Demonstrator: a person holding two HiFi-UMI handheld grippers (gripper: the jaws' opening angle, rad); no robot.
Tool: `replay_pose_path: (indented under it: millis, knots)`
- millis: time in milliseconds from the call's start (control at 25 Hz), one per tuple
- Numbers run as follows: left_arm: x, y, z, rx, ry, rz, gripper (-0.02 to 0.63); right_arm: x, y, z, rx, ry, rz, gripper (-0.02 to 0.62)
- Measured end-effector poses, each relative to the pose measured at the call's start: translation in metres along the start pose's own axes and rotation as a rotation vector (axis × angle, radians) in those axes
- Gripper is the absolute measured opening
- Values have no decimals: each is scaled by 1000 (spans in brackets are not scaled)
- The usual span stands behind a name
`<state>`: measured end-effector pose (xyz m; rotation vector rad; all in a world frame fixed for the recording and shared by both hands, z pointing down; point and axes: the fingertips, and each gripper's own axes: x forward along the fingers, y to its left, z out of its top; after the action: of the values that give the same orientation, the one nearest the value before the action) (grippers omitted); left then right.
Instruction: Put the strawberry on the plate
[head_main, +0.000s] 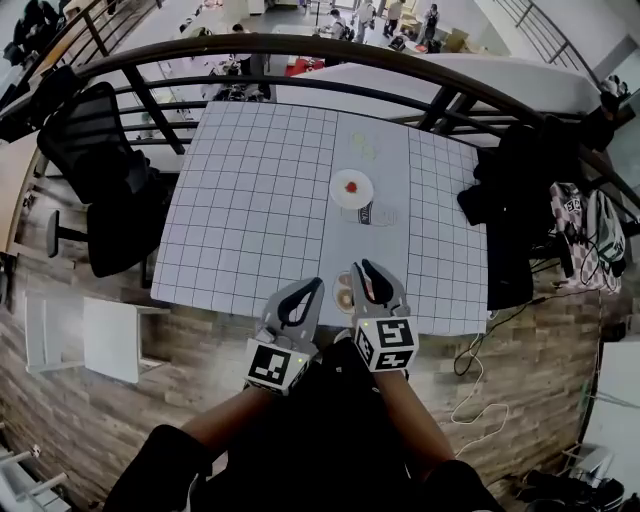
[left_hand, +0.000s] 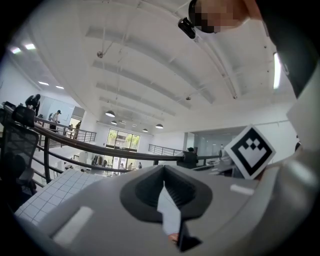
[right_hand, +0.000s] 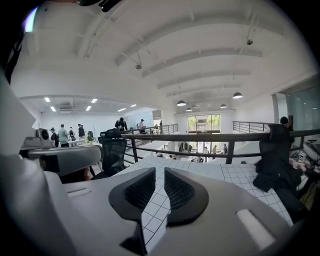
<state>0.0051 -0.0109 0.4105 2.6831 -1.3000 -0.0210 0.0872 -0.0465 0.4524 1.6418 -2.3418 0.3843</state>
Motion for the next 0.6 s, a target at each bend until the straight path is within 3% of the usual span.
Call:
replay_pose_path:
  millis: [80,240,600]
  knots:
    - [-5,-16,1,12,-1,13,9,-24,-5,2,23,-52,-22,2]
    - [2,-52,1,34,-1,44,9,-66,-22,9,-3,-140,-32,-2]
    - [-6,-120,10,46,-21,121,9,-132,-38,0,-62,-153,56,-3]
